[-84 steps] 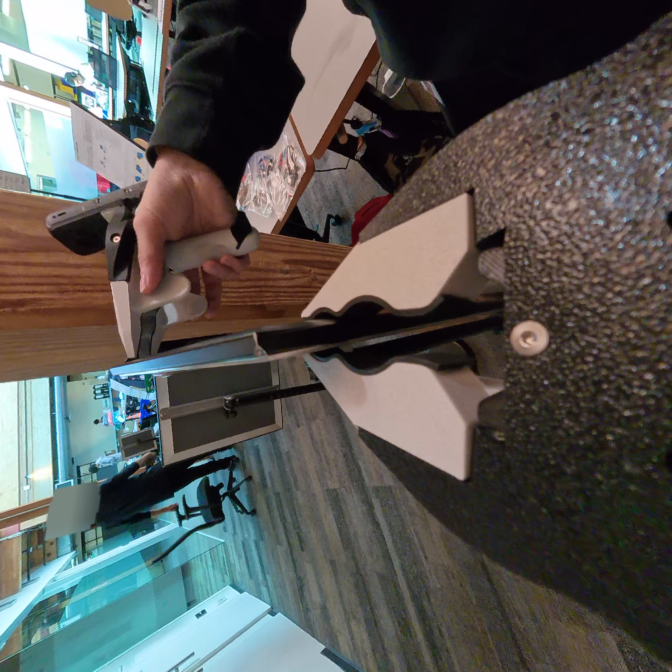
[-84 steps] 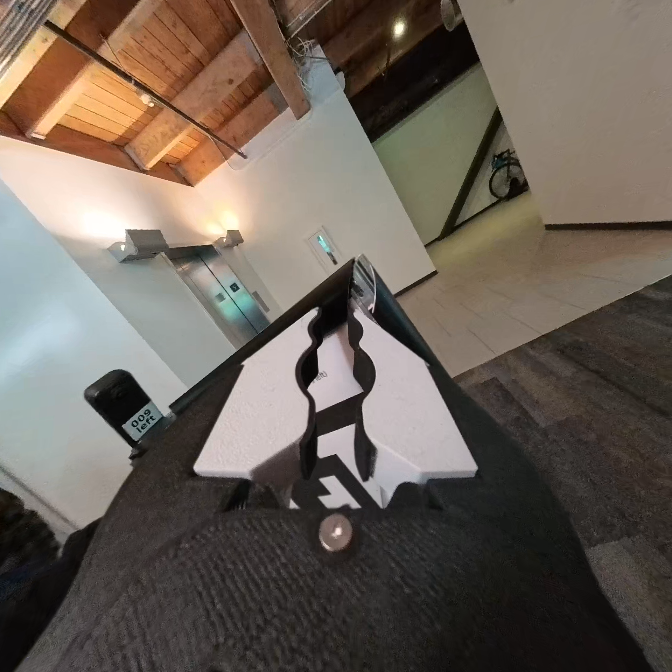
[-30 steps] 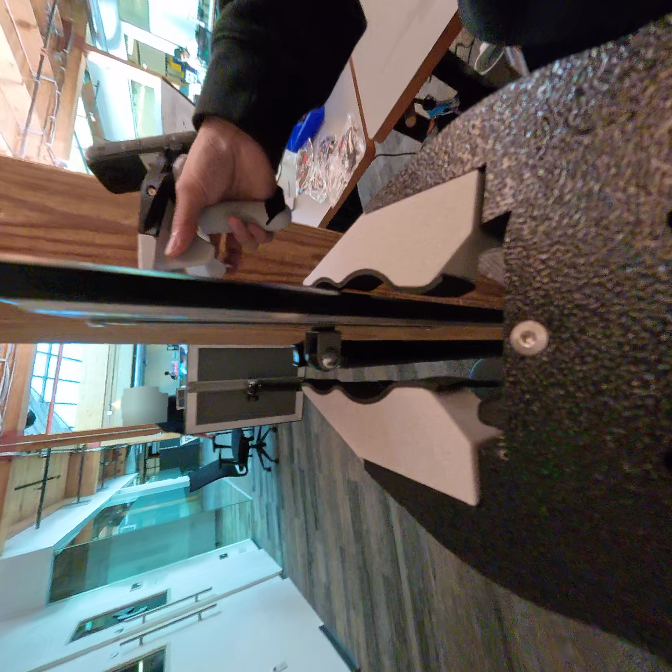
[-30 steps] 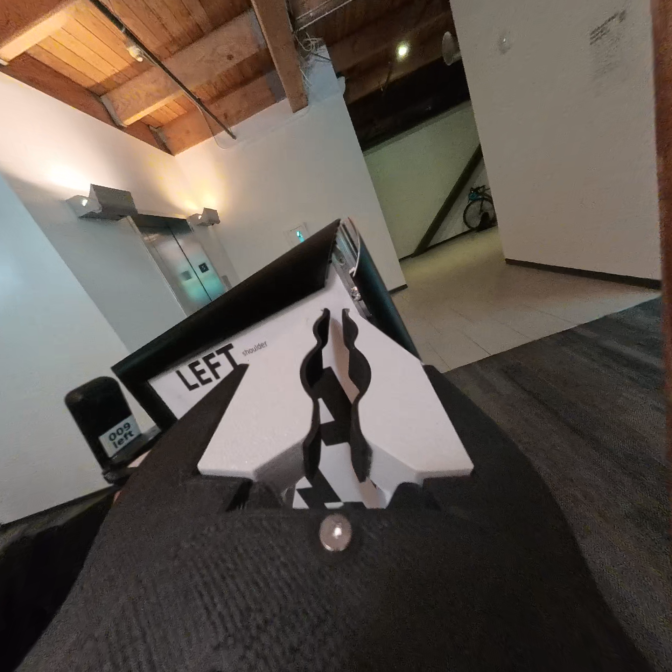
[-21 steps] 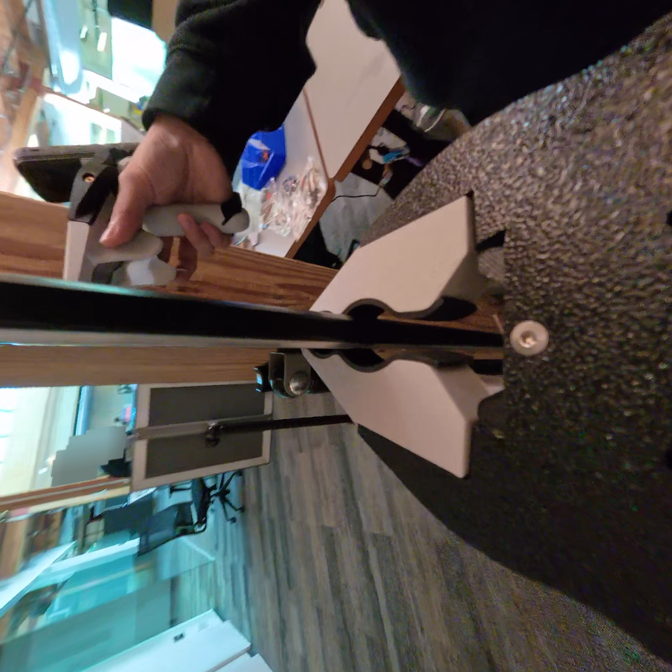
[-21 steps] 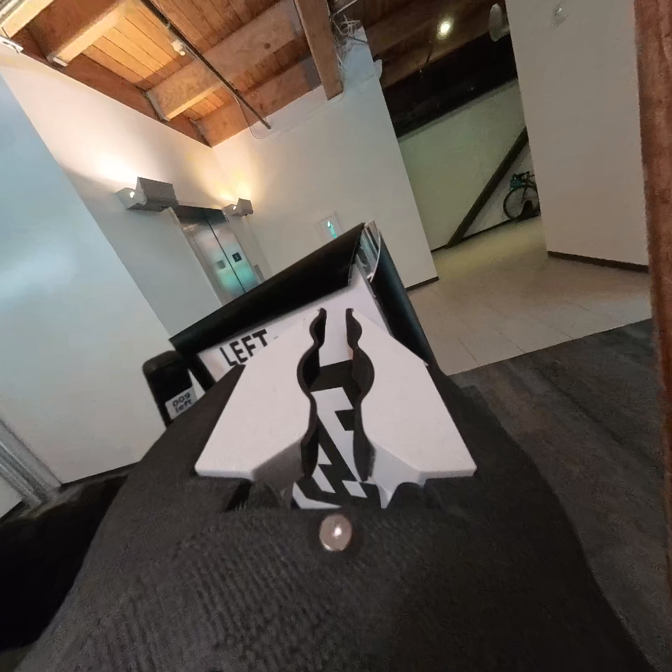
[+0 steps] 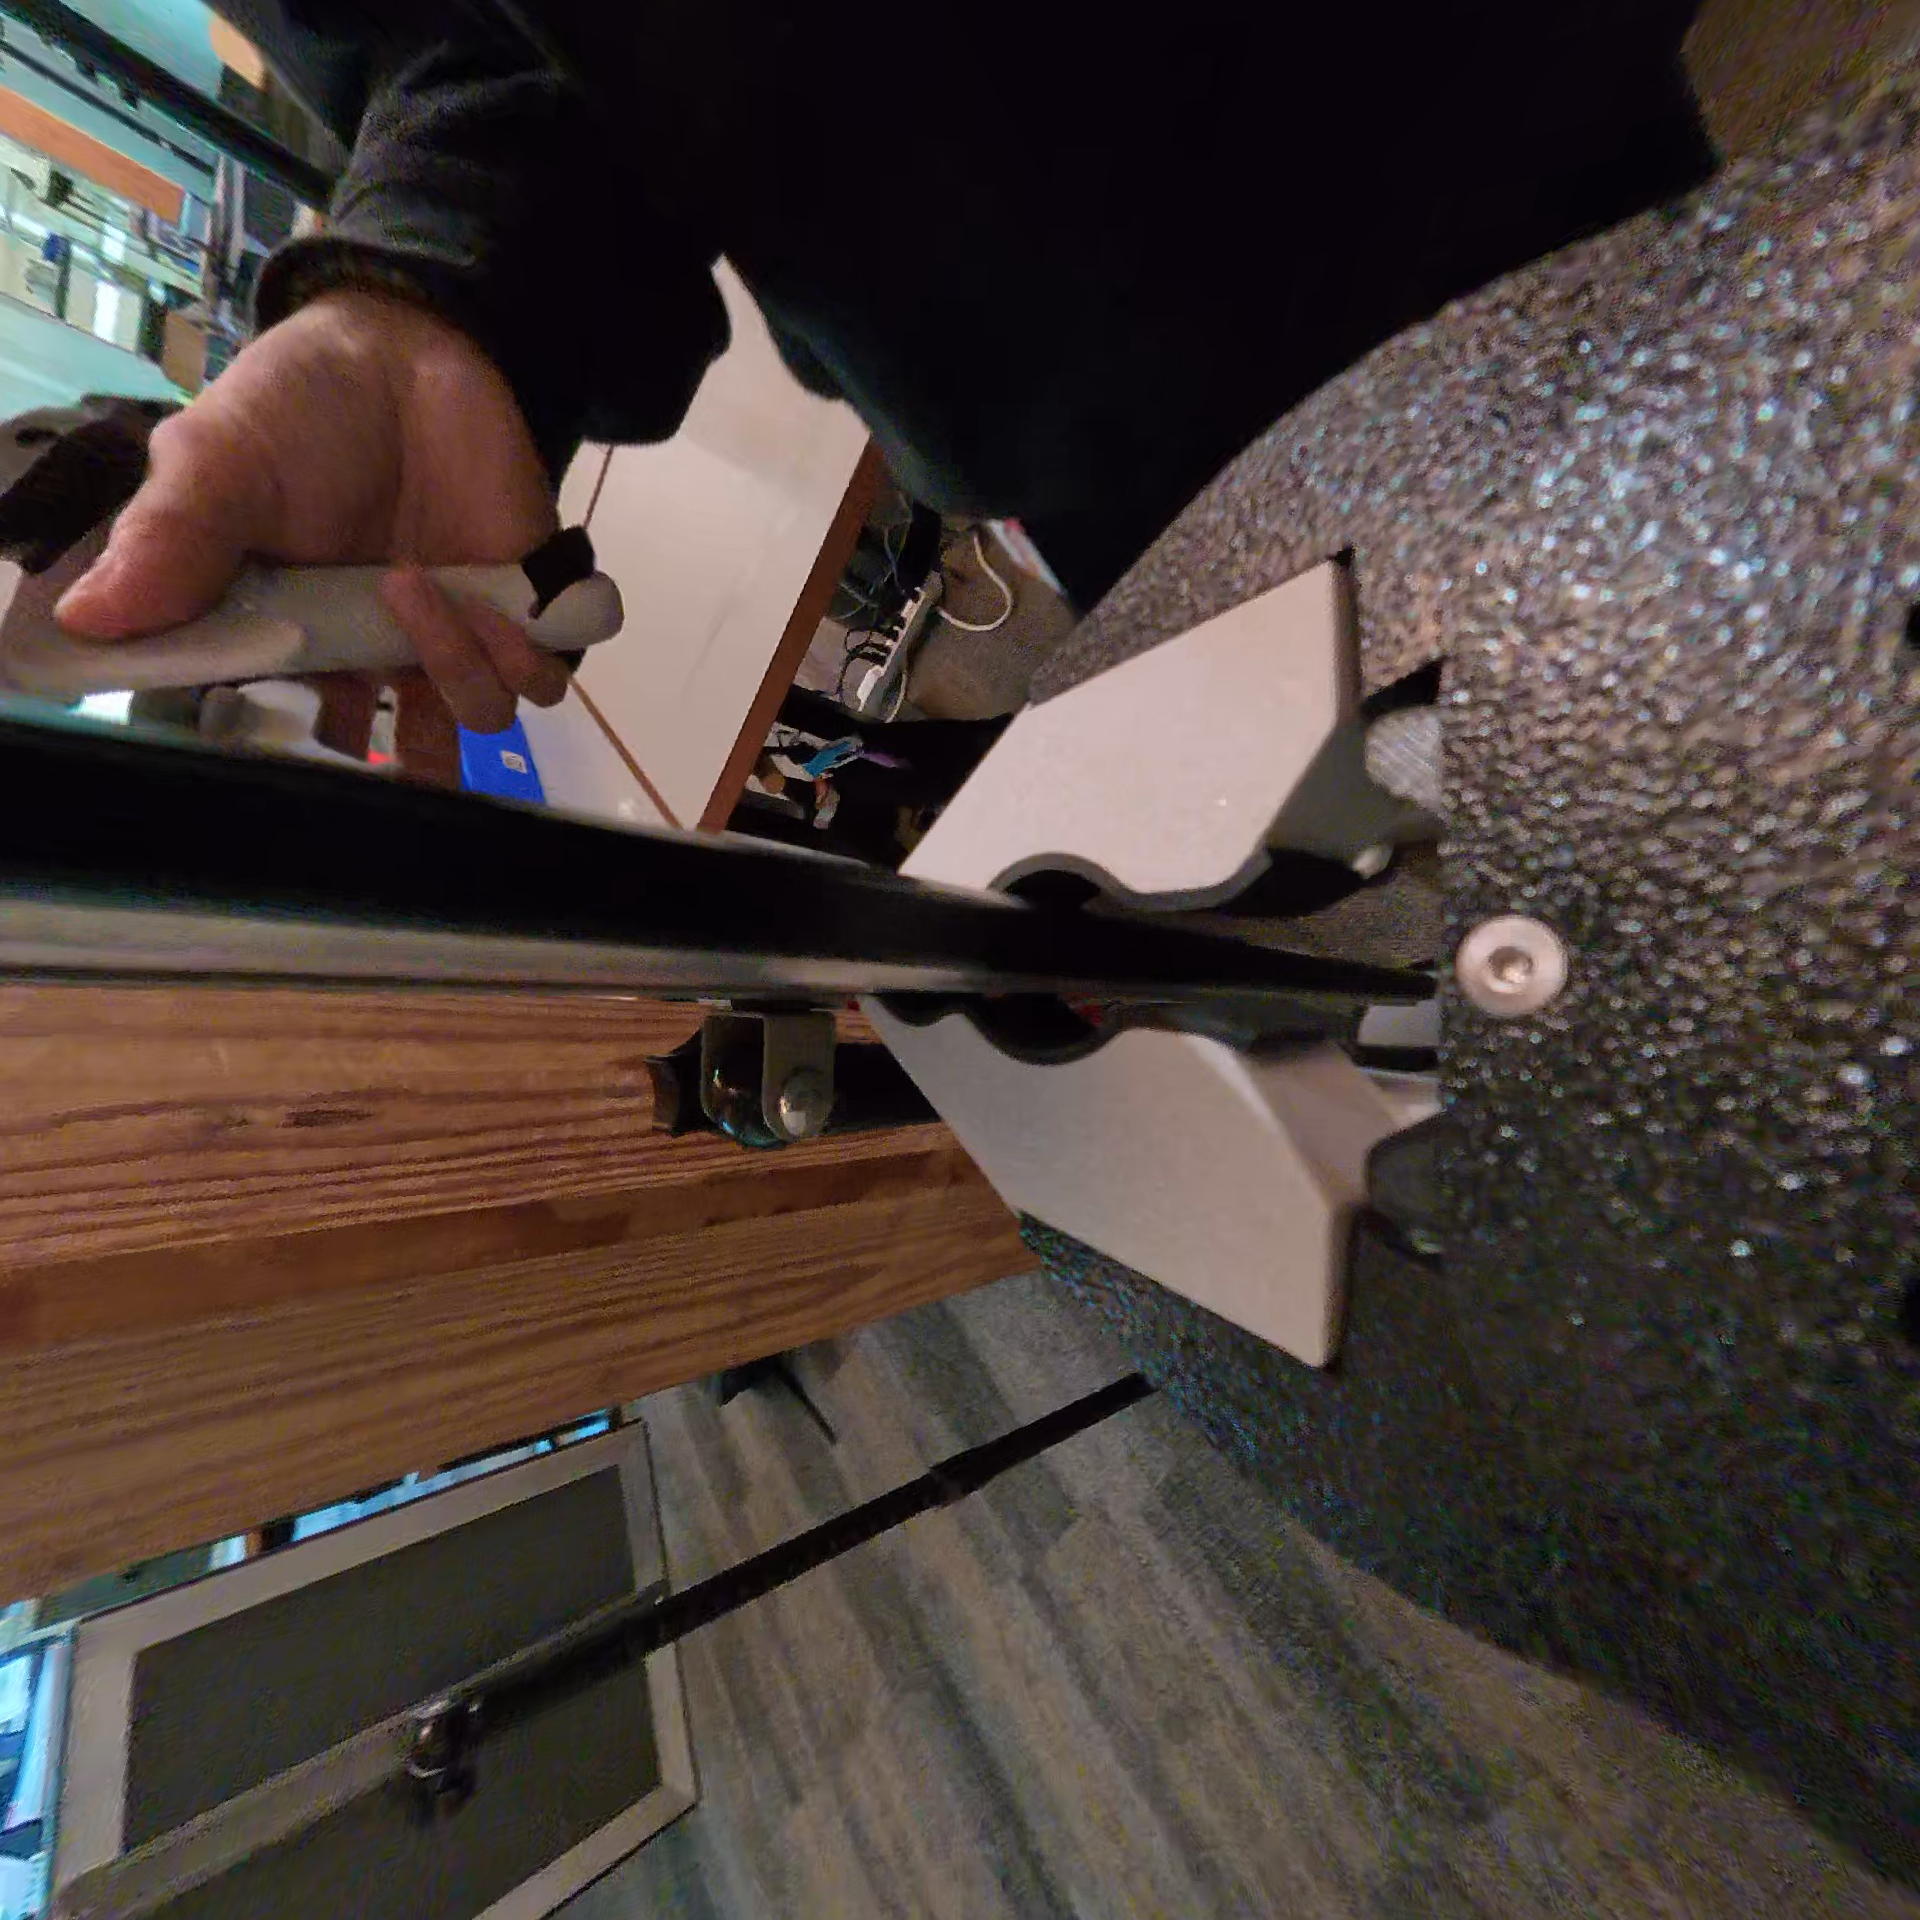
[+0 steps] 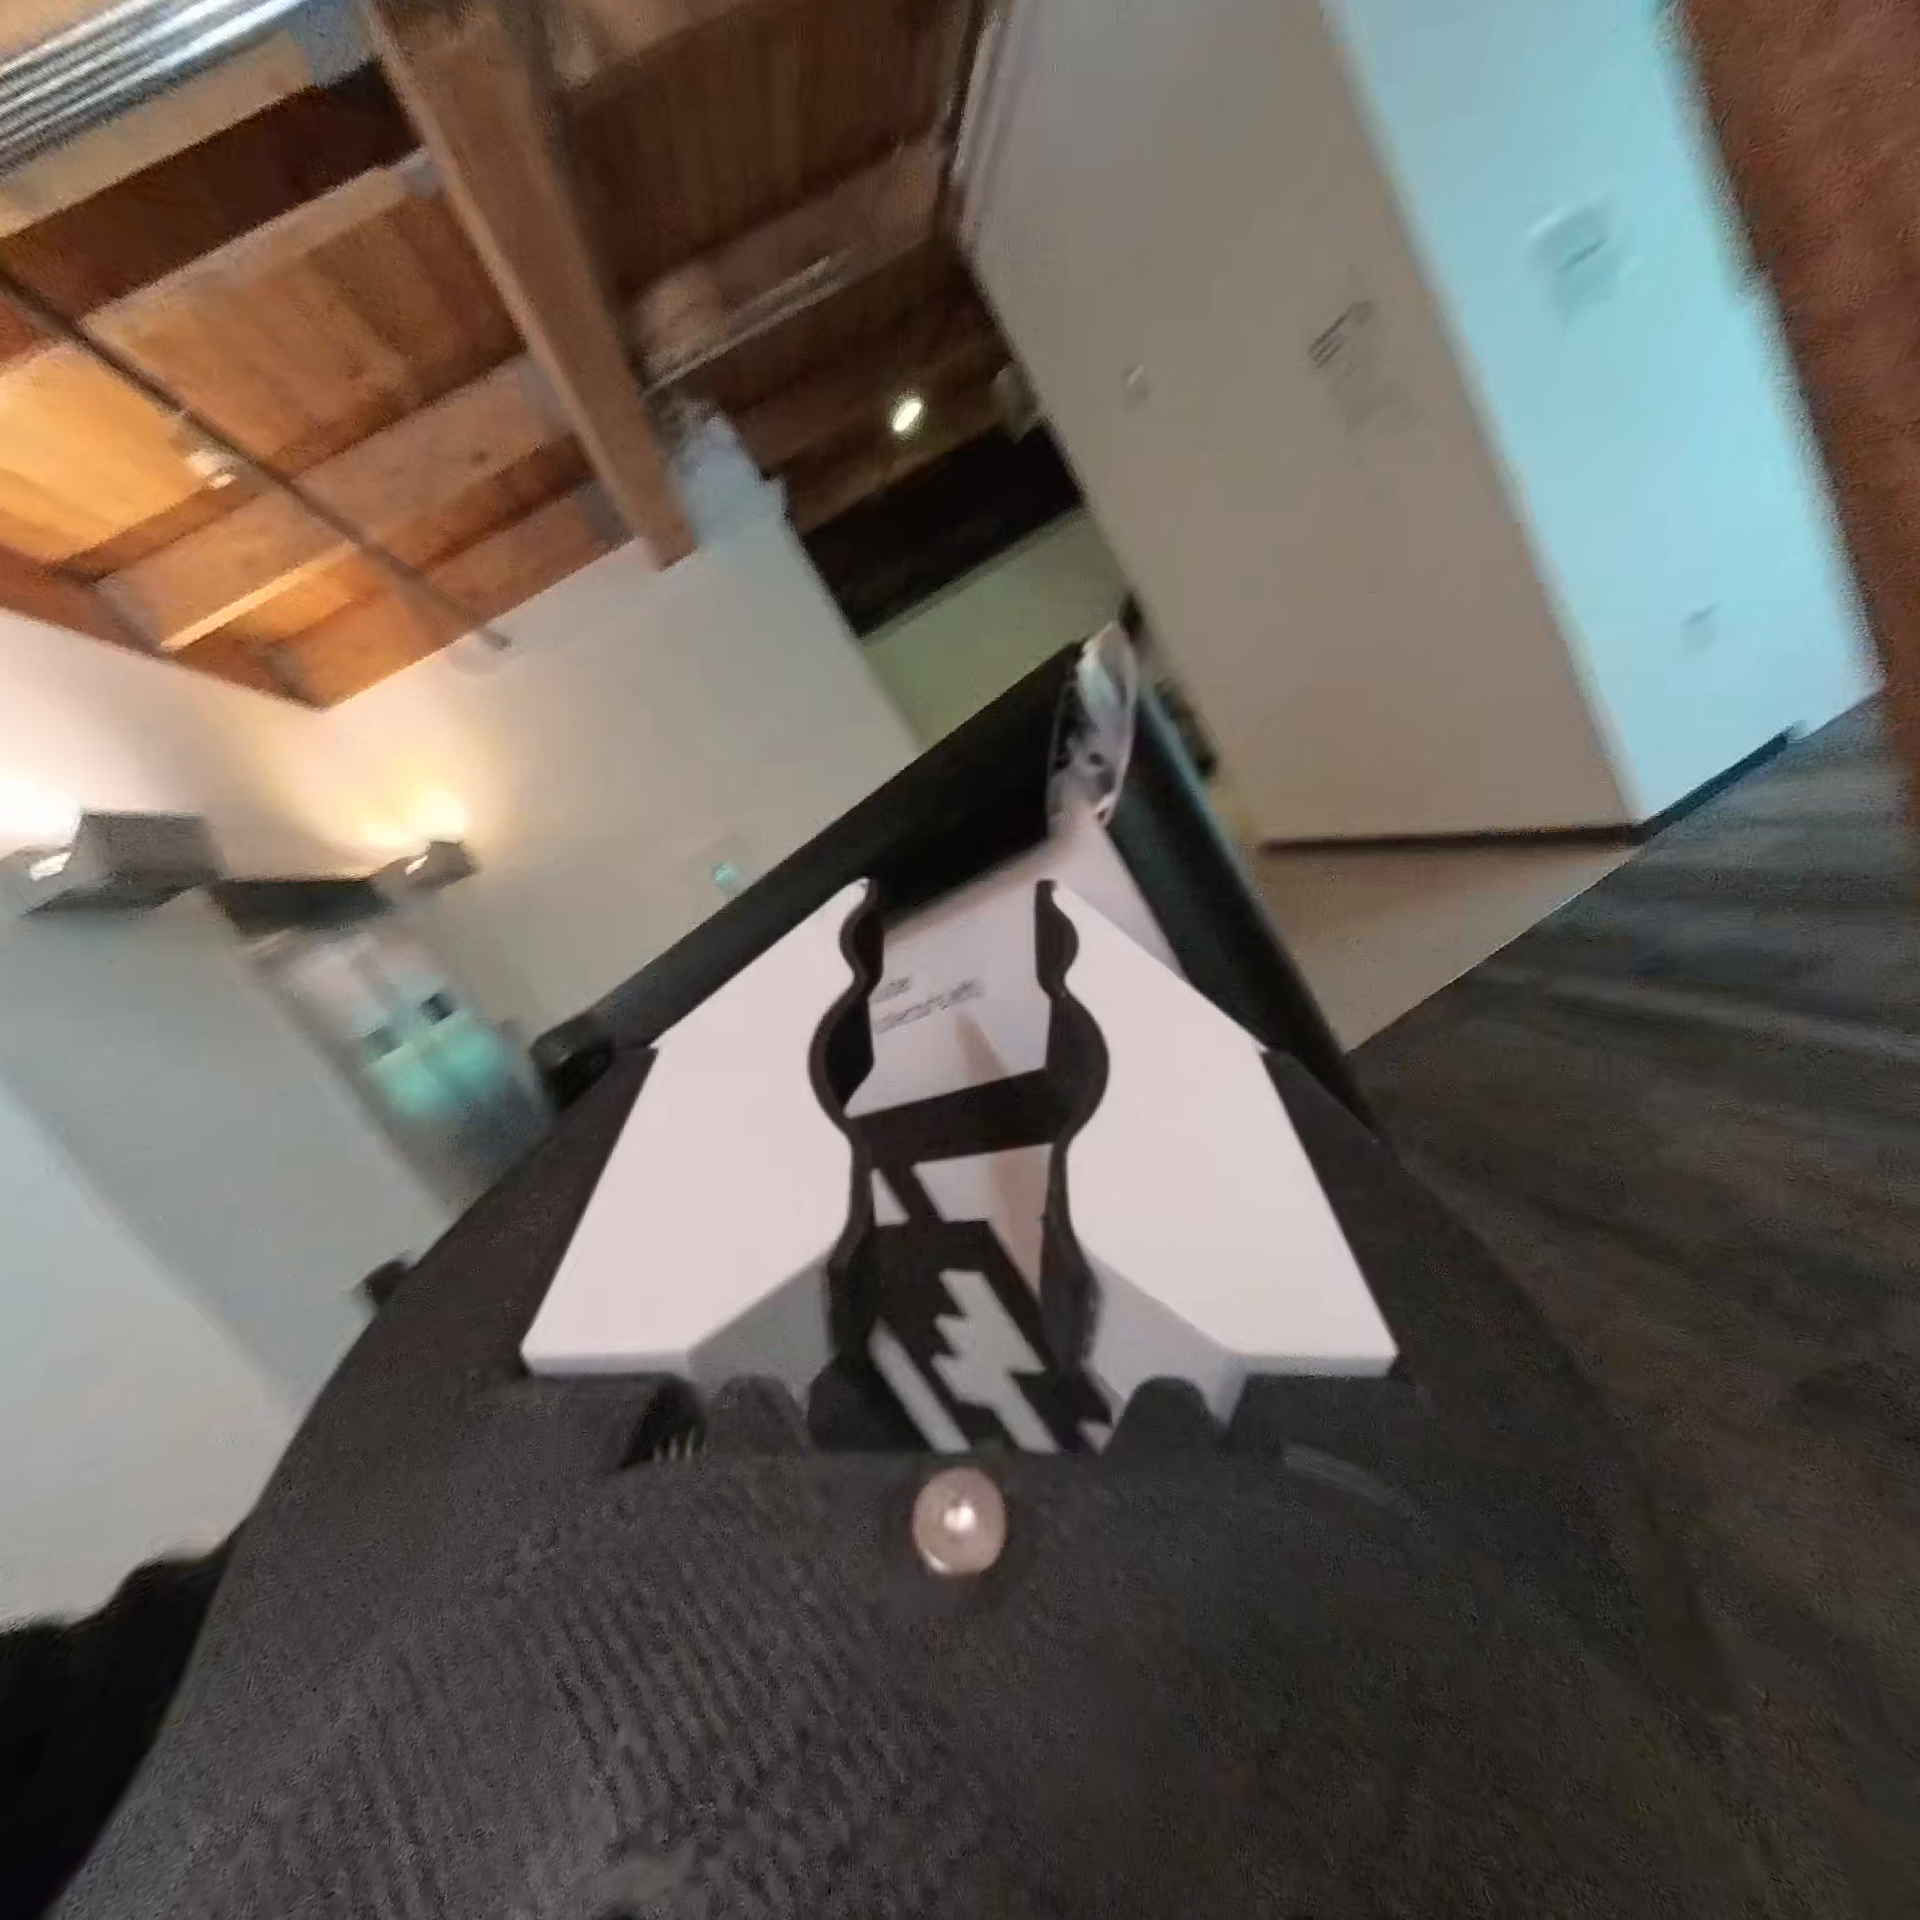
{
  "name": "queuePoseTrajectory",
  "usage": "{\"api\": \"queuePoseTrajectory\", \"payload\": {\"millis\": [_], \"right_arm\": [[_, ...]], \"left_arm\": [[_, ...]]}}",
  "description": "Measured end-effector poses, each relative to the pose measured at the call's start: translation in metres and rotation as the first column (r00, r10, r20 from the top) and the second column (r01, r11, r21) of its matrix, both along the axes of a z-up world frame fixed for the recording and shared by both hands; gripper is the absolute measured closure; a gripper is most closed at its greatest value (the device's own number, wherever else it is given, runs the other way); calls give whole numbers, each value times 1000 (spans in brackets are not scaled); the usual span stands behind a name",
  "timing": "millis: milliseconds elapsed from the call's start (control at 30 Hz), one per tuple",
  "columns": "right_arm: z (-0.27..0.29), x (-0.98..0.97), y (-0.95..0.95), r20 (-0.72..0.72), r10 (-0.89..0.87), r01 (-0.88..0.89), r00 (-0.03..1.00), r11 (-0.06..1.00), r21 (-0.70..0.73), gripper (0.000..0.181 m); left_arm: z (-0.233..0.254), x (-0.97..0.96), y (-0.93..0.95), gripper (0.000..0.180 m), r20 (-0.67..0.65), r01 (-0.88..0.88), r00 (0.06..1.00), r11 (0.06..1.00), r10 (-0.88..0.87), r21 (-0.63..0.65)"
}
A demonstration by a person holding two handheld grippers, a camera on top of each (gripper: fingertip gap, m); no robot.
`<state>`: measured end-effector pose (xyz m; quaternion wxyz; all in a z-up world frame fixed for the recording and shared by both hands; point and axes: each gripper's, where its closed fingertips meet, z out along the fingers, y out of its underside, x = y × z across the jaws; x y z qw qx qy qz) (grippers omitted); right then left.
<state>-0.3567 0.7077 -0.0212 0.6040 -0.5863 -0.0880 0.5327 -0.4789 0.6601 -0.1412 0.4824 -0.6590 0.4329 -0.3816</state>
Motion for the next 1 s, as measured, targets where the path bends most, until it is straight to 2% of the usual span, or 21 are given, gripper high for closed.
{"api": "queuePoseTrajectory", "payload": {"millis": [67,100,200,467,567,700,800,867,1000], "right_arm": [[10,18,1,-54,-141,145,989,986,87,161],[11,18,1,-61,-145,150,987,985,84,164],[3,3,1,-37,-52,52,998,999,5,154],[12,12,9,-147,-236,232,960,972,-44,166],[15,7,6,-121,-281,285,952,959,16,155],[21,14,2,-159,-351,366,923,928,72,156],[21,11,5,-168,-332,350,928,933,88,155],[23,9,6,-228,-279,304,933,949,84,150],[22,13,8,-369,-186,217,910,975,44,156]], "left_arm": [[0,0,1,174,32,12,999,1000,-13,15],[0,1,0,174,41,22,999,1000,-23,21],[0,2,-2,174,41,44,998,998,-45,46],[-1,4,-4,173,44,42,998,996,-46,78],[-1,3,-3,173,56,37,998,996,-42,79],[-1,5,-6,172,57,54,997,995,-59,87],[-2,3,-4,172,53,46,997,995,-50,85],[-2,2,-2,173,48,46,998,996,-50,80],[-3,5,-3,172,33,67,997,994,-70,82]]}}
